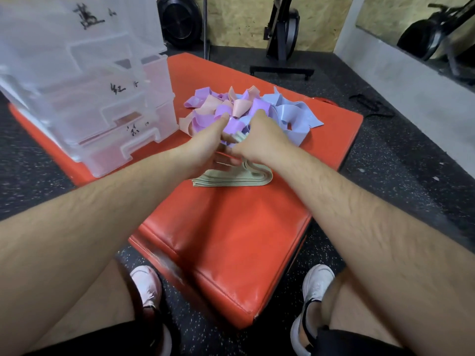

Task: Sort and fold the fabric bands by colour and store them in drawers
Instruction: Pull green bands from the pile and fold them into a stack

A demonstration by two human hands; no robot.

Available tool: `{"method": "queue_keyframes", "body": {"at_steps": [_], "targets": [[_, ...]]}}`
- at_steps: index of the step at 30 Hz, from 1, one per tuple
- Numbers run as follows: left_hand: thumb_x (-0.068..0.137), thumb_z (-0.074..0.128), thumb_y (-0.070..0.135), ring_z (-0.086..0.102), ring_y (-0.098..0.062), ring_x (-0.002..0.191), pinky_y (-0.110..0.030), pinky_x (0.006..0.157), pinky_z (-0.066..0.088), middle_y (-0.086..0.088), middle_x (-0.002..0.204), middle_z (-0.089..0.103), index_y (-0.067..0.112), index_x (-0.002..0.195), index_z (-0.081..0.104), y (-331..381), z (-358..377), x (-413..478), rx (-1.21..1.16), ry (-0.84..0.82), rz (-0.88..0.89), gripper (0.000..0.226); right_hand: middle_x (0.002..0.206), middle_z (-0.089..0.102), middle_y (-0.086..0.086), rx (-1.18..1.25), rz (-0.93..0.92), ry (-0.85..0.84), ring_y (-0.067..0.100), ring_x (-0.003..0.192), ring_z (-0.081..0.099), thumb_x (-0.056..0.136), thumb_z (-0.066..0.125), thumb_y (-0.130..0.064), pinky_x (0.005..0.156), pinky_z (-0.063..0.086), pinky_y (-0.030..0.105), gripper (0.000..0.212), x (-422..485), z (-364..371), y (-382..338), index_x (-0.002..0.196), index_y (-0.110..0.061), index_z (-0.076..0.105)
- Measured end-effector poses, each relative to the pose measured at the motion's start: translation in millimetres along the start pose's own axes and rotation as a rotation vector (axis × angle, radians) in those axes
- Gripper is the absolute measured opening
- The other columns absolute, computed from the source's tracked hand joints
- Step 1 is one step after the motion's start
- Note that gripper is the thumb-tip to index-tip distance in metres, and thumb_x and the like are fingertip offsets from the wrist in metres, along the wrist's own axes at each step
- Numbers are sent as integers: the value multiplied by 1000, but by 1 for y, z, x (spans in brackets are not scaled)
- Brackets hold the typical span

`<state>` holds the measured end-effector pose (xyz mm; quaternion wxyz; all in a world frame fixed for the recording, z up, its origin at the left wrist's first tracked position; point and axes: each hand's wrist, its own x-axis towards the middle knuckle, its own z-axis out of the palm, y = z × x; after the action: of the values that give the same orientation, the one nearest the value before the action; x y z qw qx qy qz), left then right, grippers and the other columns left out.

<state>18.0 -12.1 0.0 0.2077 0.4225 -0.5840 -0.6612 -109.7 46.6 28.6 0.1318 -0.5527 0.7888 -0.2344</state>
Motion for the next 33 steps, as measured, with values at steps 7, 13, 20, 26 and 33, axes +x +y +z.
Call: {"method": "queue_keyframes", "body": {"at_steps": [7,13,20,26,33], "targets": [[93,60,38,64,-22,68,-32,66,59,-14,79,66,7,100,68,3,-19,-15,122,23,19,33,96,67,4,155,-101,-136,19,91,66,77,76,-25,76,55,36,61,-5,15,-23,126,-12,43],[87,60,13,50,-18,56,-22,50,40,-5,66,55,13,73,59,-10,-41,-8,345,252,53,14,107,69,-2,211,-100,-275,13,83,62,83,65,-25,66,45,24,46,5,10,-20,128,-22,55],[84,61,20,49,-13,58,-20,50,39,3,63,55,16,72,62,-20,-46,-1,553,283,77,12,108,71,4,-265,-84,-273,24,104,64,87,60,-20,84,53,32,29,8,16,16,114,-14,69],[84,52,35,52,-32,98,-37,79,48,-8,90,61,15,79,58,-25,-46,-3,1121,375,124,22,84,71,2,-130,66,-322,23,66,69,86,63,-35,66,56,29,28,7,20,23,106,-15,65],[95,46,23,63,-24,100,-32,87,50,-7,113,69,17,115,61,-23,-44,-9,932,214,65,25,72,56,1,188,242,-391,18,67,60,87,67,-30,72,61,34,18,9,26,33,81,-15,59]]}}
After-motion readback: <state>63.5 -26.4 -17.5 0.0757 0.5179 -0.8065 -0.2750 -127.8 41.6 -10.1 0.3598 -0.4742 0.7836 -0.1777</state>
